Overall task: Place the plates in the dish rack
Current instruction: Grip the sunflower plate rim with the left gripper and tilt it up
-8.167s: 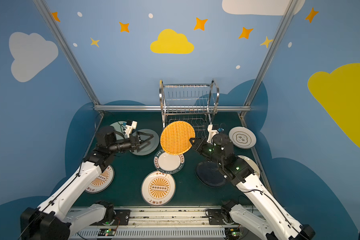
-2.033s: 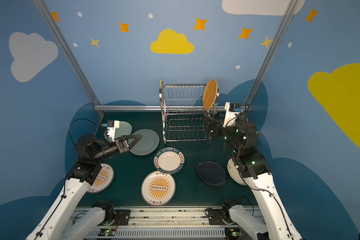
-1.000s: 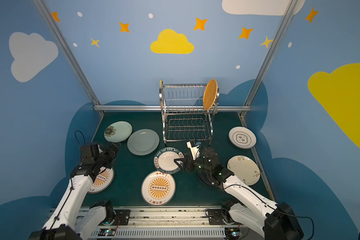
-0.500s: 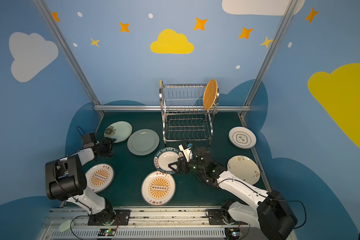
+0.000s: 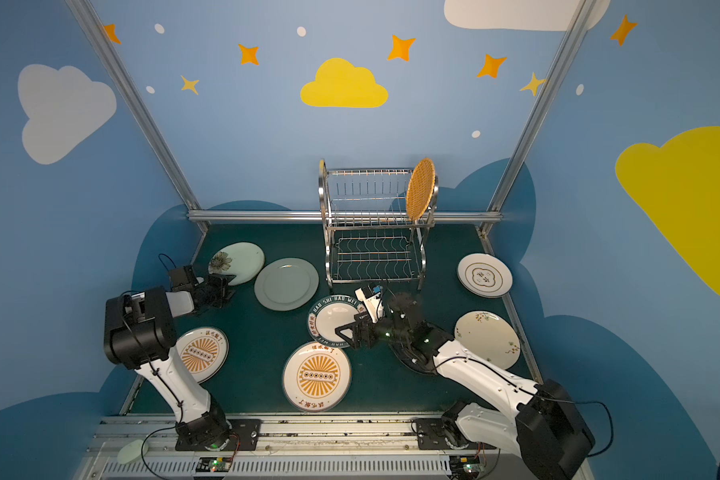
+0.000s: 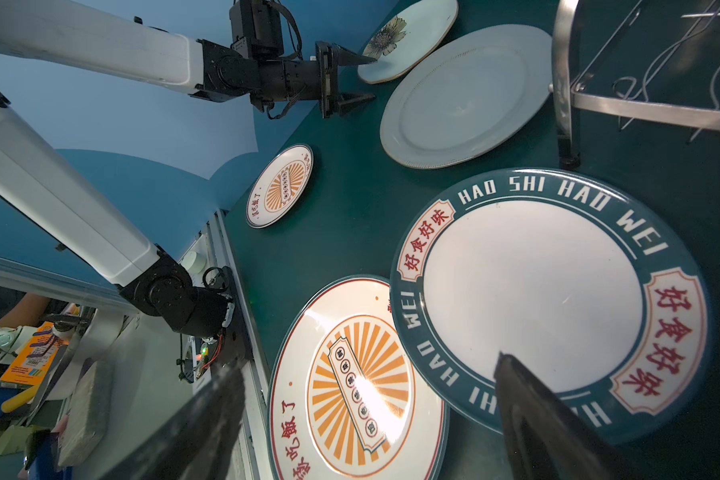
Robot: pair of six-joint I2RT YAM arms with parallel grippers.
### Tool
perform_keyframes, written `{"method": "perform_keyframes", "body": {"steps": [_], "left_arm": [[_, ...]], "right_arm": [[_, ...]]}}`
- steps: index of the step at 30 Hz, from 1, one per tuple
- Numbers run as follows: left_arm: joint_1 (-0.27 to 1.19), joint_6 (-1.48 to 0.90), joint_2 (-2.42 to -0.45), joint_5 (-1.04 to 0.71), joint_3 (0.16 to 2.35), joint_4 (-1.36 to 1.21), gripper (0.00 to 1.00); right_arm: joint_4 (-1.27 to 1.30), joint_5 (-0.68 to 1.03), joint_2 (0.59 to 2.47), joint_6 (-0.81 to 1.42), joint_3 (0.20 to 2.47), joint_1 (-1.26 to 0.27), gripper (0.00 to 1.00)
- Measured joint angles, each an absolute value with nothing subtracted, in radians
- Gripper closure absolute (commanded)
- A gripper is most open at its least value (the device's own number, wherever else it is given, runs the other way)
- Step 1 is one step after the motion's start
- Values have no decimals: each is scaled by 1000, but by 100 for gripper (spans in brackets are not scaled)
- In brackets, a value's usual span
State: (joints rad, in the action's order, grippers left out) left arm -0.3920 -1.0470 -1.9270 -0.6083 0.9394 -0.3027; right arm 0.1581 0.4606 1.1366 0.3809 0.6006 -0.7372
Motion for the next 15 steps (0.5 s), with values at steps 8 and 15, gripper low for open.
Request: {"method": "perform_keyframes", "body": {"steps": [8, 15], "left_arm": [[-393, -1112, -1964, -615, 931, -408, 53], [-395, -1153, -1988, -612, 919, -477, 59]], "right_arm": [[154, 451, 1137, 381, 601, -739, 8], [152, 442, 1137, 381, 601, -739, 9]]}}
